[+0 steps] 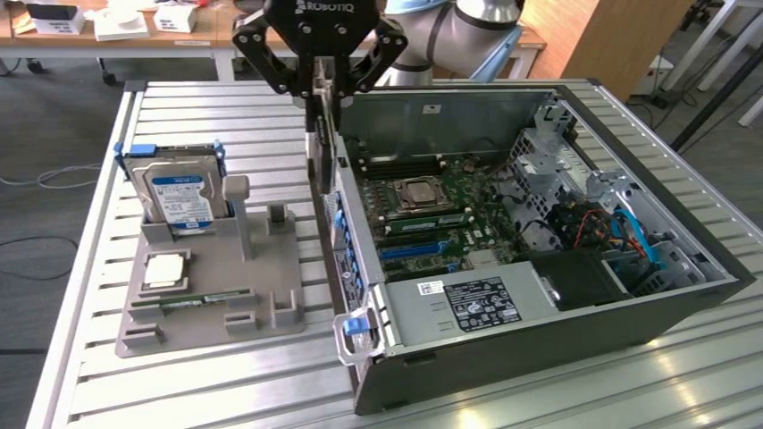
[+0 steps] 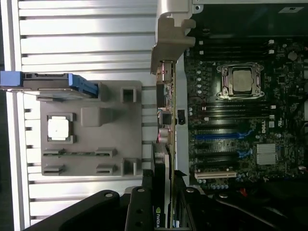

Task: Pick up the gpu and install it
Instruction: 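Pick up the gpu and move the gpu toward the slot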

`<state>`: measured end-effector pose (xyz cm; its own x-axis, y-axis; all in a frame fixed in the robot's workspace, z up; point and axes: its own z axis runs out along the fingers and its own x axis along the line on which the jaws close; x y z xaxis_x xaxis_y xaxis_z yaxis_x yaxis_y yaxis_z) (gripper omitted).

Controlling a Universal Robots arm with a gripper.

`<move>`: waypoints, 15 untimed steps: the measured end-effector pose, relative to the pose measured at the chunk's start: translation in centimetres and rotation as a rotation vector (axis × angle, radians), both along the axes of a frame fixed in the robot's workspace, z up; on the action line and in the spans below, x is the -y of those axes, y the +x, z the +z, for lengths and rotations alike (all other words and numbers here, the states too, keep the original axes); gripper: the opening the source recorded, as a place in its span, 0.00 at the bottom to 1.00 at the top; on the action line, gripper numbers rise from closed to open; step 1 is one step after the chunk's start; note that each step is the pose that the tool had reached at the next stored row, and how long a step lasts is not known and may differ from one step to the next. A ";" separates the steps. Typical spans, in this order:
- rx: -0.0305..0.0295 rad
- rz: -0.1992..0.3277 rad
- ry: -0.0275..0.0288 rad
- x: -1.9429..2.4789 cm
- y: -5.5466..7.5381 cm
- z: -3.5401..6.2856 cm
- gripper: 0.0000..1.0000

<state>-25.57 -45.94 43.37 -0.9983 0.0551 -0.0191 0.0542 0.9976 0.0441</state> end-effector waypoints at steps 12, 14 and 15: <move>-0.0013 0.000 -0.0001 0.00 5.4 0.00 0.27; -0.0014 0.000 -0.0001 0.00 6.4 0.00 0.27; -0.0014 0.000 0.0000 0.00 6.8 0.00 0.27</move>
